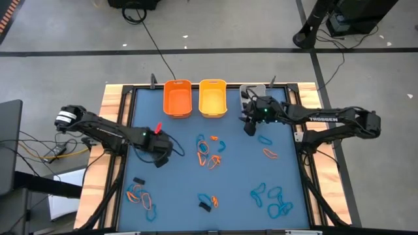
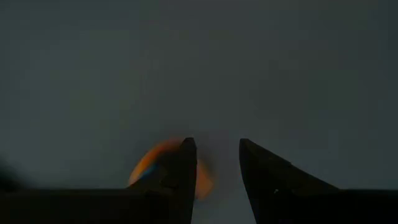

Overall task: Sort rubber bands into baskets
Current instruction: Put the black rubber band into the gray bin

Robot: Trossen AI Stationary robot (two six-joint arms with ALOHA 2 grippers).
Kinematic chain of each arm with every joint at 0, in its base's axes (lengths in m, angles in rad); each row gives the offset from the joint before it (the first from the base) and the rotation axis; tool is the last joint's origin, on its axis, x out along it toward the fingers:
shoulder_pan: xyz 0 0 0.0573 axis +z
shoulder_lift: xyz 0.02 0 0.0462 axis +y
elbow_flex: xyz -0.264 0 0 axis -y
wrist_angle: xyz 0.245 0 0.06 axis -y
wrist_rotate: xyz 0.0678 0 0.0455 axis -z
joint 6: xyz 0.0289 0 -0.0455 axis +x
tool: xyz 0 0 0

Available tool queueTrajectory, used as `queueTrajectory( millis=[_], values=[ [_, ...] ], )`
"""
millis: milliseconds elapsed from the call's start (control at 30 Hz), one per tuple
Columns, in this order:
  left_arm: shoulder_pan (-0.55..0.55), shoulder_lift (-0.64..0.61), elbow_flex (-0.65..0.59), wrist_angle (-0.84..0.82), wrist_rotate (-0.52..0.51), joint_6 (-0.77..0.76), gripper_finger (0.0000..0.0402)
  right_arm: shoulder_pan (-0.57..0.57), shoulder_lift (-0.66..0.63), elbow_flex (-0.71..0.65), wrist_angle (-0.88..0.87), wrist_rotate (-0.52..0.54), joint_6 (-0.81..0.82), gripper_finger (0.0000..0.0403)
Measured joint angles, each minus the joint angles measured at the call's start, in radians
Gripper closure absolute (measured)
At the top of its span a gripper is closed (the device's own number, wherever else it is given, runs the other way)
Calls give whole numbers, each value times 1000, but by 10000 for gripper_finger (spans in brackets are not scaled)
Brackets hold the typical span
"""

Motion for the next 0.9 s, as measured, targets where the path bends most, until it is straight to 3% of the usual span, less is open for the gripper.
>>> queueTrajectory(
  millis=[100, 300, 633, 900],
  values=[
    [2, 1, 0, -148, -15, -41, 275, 28, 0, 0, 17, 1, 0, 228],
    [2, 1, 0, -281, -16, -45, 275, 48, 0, 0, 26, 10, -1, 228],
    [3, 1, -7, -190, 5, 39, 275, 48, 0, 0, 26, 11, -3, 228],
    [3, 1, -135, -98, 39, 57, 275, 48, 0, 0, 8, 11, -4, 228]
  ],
)
